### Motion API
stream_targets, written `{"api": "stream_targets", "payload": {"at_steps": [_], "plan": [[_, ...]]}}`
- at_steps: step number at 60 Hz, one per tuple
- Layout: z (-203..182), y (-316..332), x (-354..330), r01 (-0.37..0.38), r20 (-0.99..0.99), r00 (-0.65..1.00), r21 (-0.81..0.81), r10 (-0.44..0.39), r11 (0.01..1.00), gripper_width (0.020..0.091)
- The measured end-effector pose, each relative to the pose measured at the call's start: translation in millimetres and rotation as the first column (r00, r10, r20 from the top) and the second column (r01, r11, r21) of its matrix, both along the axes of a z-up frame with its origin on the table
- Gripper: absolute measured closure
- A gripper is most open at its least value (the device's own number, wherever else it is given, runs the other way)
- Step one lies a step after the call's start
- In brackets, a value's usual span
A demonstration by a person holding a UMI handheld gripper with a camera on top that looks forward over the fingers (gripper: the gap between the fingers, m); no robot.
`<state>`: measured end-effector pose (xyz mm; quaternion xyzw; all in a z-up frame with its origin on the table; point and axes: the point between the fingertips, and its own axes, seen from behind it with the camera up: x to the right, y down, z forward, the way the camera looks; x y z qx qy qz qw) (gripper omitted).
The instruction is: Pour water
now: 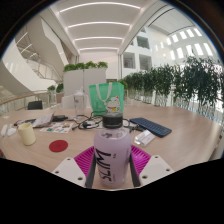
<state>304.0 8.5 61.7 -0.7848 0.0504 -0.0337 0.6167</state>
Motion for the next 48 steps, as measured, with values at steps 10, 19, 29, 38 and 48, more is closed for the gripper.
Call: {"api": "stream_targets", "payload": {"at_steps": [10,19,29,38,48], "plan": [[3,3,4,0.052,-0.017,0.999,0.039,-0.052,0.998,0.0595],[-3,9,8,0.134,-0.050,0.990,-0.009,-0.134,0.991,0.0658],[22,7,9,0.196,-0.145,0.965,-0.144,-0.217,0.970,0.0704],[123,31,-22,0.179,0.122,0.978,-0.062,-0.170,0.982,0.0704],[215,74,-118,0.116,0.581,0.806,0.024,-0.108,0.993,0.0705]]}}
